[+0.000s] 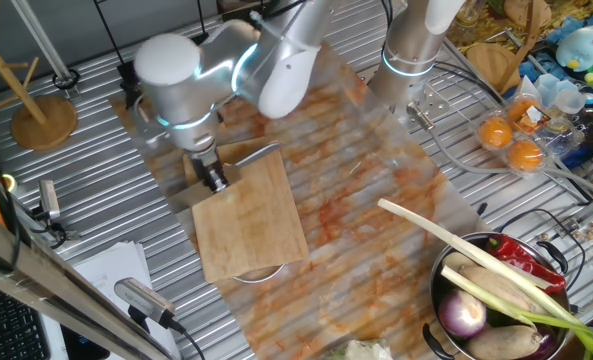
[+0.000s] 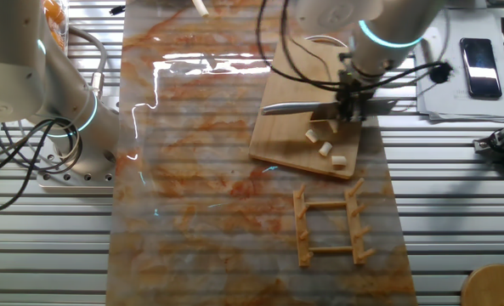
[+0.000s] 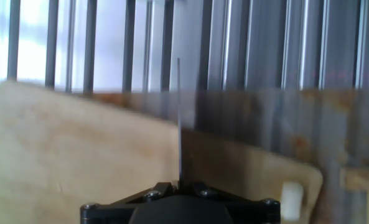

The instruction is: Chop the scallions

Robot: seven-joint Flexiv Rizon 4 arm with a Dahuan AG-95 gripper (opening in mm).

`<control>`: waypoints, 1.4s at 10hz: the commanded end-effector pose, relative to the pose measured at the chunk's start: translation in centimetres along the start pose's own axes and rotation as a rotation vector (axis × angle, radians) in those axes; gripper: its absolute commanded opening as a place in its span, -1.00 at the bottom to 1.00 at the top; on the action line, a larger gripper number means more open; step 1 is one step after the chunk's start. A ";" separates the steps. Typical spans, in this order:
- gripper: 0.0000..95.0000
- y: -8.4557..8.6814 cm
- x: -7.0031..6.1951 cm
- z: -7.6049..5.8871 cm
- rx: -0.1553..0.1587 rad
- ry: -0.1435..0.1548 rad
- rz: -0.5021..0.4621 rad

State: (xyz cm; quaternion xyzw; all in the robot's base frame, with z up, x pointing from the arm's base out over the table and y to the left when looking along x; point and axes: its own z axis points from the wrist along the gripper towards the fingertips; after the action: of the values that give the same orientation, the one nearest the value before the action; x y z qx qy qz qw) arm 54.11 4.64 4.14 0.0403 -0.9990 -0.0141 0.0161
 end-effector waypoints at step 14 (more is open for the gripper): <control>-1.00 -0.7 1.0 4.0 -0.017 -0.035 -0.012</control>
State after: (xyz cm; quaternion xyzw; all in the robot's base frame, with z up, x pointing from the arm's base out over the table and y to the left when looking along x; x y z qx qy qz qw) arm 52.93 3.77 4.17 0.0455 -0.9986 -0.0276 -0.0019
